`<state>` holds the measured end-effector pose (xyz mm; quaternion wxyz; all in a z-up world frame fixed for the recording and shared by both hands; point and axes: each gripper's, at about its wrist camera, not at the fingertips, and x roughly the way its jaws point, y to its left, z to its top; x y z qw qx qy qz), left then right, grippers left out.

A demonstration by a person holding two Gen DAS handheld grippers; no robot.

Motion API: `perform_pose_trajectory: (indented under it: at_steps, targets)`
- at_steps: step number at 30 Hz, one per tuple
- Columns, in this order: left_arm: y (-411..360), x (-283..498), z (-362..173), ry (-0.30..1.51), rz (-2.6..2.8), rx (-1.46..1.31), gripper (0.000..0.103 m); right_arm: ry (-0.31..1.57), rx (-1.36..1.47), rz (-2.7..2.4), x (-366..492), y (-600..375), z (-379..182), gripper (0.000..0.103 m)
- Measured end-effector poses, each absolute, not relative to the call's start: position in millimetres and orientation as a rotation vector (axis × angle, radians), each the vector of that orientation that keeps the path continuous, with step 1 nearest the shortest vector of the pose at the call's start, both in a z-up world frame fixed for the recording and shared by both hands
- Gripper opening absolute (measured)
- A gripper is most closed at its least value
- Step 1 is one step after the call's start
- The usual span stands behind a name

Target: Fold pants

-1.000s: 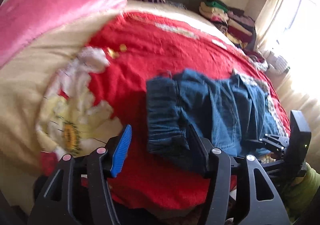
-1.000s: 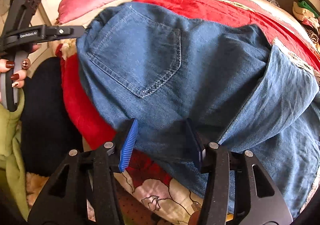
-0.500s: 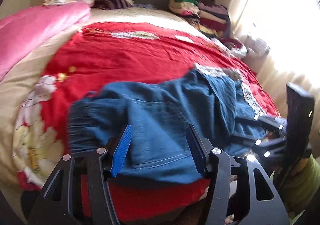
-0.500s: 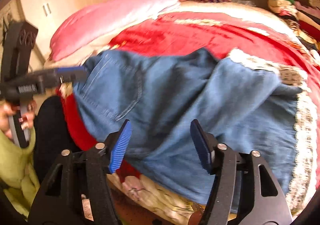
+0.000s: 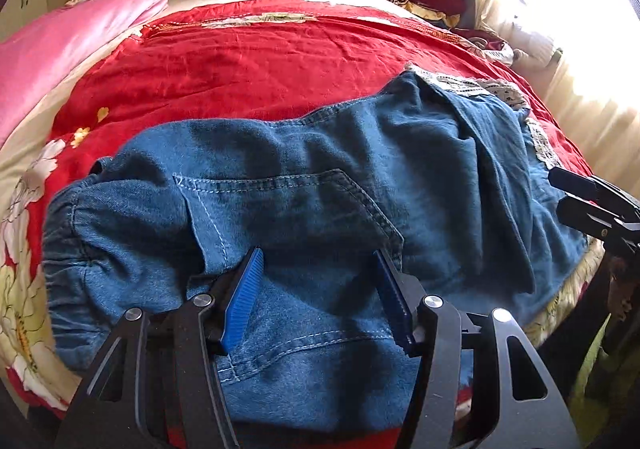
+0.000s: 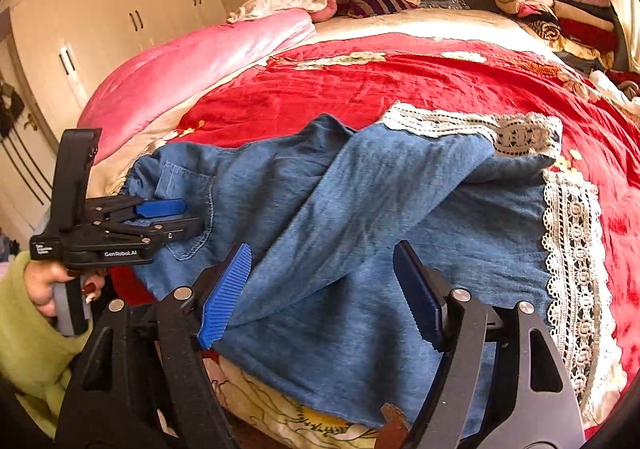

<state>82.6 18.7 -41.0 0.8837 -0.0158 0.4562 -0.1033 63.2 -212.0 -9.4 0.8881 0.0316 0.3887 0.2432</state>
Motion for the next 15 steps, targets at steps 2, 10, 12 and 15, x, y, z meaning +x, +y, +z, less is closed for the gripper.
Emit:
perform_pose_trajectory:
  at_steps: [2,10,12,15]
  targets:
    - [16.4,79.8,-33.6,0.929,-0.237,-0.045,0.06,0.813,0.077,0.497,65.6,-216.0,-11.8,0.07]
    - [-1.8,63.1,12.7,0.821,-0.333,-0.065,0.064,0.767,0.063,0.433,78.1,-233.9,3.7,0.078]
    - [-9.9,65.2,17.5,0.817,-0.369,-0.07,0.064,0.75,0.046,0.405,84.0,-239.1,11.5,0.084]
    - [-26.6,70.2,17.0,0.831,-0.412,-0.063,0.064,0.755,0.015,0.379,98.2,-241.4,17.8,0.086]
